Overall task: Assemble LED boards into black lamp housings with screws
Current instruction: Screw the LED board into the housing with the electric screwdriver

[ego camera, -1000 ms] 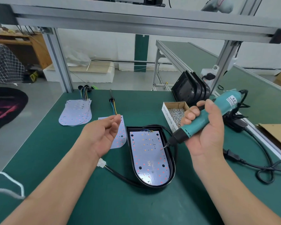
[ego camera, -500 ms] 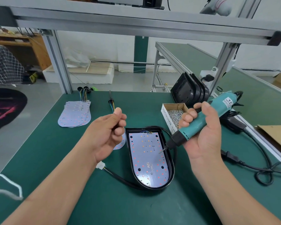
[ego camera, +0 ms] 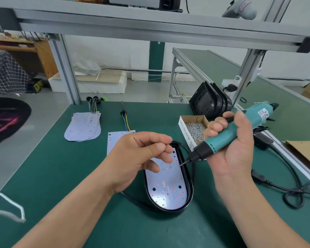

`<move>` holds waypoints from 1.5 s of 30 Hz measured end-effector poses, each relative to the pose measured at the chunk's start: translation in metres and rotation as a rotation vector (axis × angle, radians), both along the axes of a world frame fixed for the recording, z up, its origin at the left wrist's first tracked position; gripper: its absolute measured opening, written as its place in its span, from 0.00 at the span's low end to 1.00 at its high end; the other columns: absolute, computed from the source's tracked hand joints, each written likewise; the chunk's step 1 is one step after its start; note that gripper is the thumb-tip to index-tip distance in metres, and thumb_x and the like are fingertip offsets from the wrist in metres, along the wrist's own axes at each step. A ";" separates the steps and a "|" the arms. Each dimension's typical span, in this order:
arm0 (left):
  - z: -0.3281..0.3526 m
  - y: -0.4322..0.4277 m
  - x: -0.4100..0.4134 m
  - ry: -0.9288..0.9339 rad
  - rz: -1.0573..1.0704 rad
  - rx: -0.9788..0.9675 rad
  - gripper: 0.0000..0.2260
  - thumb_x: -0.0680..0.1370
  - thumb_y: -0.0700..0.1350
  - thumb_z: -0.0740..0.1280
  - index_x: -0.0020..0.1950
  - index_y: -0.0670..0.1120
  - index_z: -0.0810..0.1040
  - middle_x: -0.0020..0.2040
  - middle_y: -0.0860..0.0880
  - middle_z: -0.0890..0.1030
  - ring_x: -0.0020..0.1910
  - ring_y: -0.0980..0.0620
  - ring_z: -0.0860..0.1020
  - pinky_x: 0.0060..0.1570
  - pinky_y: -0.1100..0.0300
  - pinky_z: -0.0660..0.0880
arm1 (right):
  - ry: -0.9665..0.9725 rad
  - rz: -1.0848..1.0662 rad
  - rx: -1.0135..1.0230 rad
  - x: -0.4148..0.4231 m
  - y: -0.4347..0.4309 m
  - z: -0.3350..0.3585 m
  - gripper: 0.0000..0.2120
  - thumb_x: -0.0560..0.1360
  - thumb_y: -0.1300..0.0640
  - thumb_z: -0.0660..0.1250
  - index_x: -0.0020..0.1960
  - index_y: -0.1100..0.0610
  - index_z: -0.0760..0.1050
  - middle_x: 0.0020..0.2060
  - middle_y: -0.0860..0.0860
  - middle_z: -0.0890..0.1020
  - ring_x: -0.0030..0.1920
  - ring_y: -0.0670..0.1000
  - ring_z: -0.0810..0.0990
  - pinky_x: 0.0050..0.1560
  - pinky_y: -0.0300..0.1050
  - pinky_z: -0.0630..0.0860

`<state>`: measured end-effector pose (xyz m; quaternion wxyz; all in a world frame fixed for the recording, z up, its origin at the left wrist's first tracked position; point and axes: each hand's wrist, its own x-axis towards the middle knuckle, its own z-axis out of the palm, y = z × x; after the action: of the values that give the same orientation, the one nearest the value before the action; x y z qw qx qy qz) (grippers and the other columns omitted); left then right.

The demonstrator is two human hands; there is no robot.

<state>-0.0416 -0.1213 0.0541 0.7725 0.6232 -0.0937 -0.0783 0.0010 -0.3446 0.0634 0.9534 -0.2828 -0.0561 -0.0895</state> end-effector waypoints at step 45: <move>-0.018 -0.030 -0.012 0.003 0.079 0.119 0.07 0.82 0.32 0.69 0.54 0.41 0.84 0.48 0.43 0.89 0.47 0.43 0.89 0.43 0.59 0.84 | -0.102 -0.073 0.020 -0.004 0.000 0.009 0.09 0.83 0.51 0.68 0.48 0.55 0.76 0.39 0.49 0.74 0.38 0.48 0.76 0.42 0.42 0.78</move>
<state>-0.0538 -0.1509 0.0366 0.7365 0.6713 -0.0631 -0.0541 -0.0027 -0.3447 0.0727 0.9482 -0.2700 -0.0932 -0.1392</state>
